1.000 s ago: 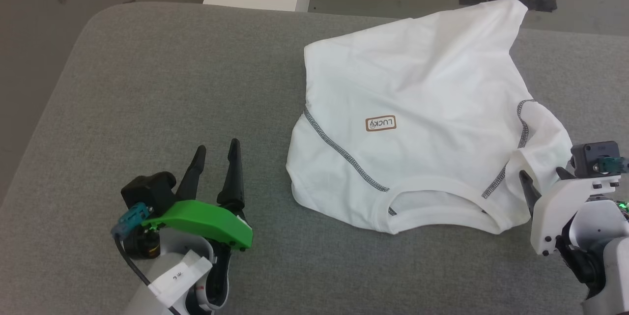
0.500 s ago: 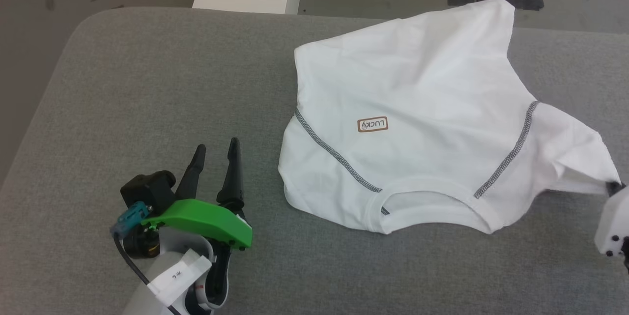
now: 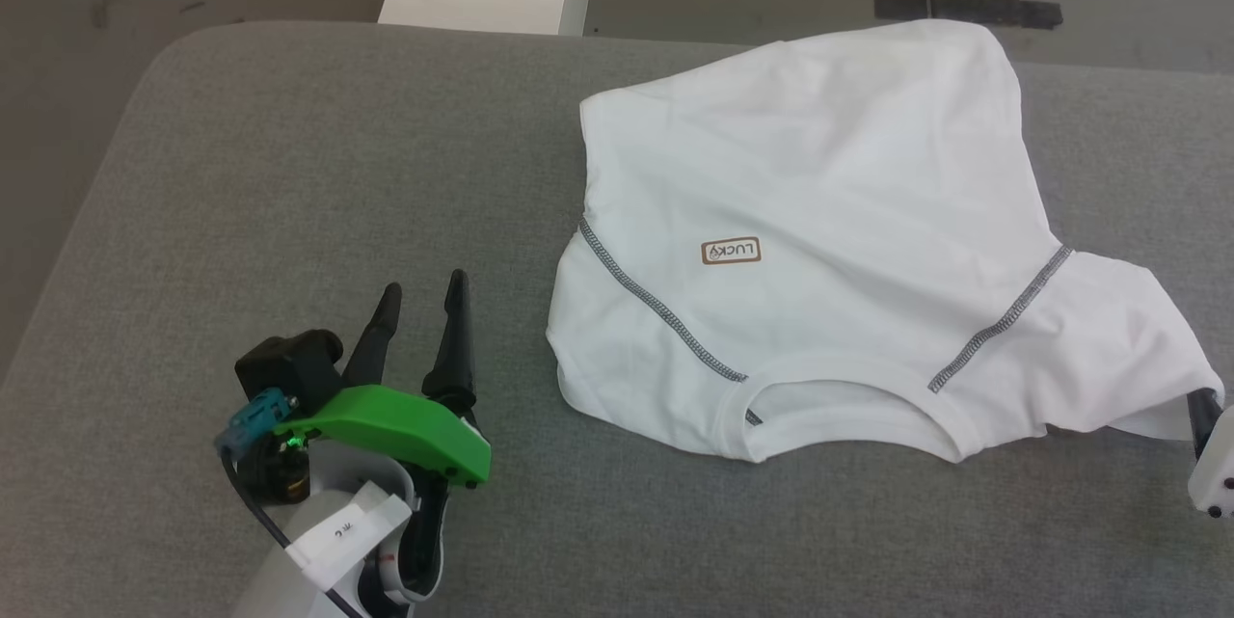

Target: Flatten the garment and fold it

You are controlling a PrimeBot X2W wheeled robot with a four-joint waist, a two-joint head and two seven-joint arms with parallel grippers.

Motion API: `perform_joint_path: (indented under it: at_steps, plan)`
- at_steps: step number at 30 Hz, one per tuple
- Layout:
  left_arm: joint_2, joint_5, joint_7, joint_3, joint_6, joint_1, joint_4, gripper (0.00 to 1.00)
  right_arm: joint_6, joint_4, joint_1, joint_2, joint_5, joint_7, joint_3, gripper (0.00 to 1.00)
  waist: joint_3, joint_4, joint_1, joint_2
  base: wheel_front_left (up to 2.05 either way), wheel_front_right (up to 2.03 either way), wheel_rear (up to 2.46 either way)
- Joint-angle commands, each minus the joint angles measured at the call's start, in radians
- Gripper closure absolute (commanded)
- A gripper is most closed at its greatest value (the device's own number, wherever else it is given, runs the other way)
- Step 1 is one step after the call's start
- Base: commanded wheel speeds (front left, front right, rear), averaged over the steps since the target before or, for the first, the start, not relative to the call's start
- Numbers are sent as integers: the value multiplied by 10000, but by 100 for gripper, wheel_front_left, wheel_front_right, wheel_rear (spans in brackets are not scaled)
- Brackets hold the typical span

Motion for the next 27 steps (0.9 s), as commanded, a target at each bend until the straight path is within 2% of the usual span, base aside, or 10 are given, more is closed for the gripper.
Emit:
perform_joint_path:
  at_steps: [1, 8, 14, 18, 23, 25, 27]
  plan:
    - [82, -76, 41, -25, 36, 45, 39, 0, -17, -379, 219, 129, 211, -119, -49, 0, -249, -28, 1, 94, 0, 0, 0]
    - [67, -169, 205, -124, 116, 287, 2, 0, -17, -2603, 1673, 991, 718, 286, -396, 0, -707, -114, 1, 94, 0, 0, 0]
    - [-93, -250, 785, -545, 190, 442, 122, 0, -17, -3516, 2519, 1332, 981, 727, -314, 0, -800, -193, 1, 94, 0, 0, 0]
    - [-370, -311, 2154, -1234, 417, 158, 392, 0, -17, -3655, 2599, 1376, 1026, 797, -140, 0, -718, -262, 1, 94, 0, 0, 0]
    - [-519, -9, 4699, -2228, 1209, -760, 1070, 0, -17, -3639, 2365, 1387, 1147, 800, 154, 0, -531, -479, 1, 94, 0, 0, 0]
    - [-591, 9, 5621, -2548, 1400, -1041, 1328, 0, -17, -3623, 2266, 1388, 1157, 763, 244, 0, -432, -606, 1, 94, 0, 0, 0]
    - [-527, 224, 5995, -2719, 1582, -1339, 1509, 0, -17, -3598, 2181, 1389, 1178, 721, 313, 0, -318, -761, 1, 94, 0, 0, 0]
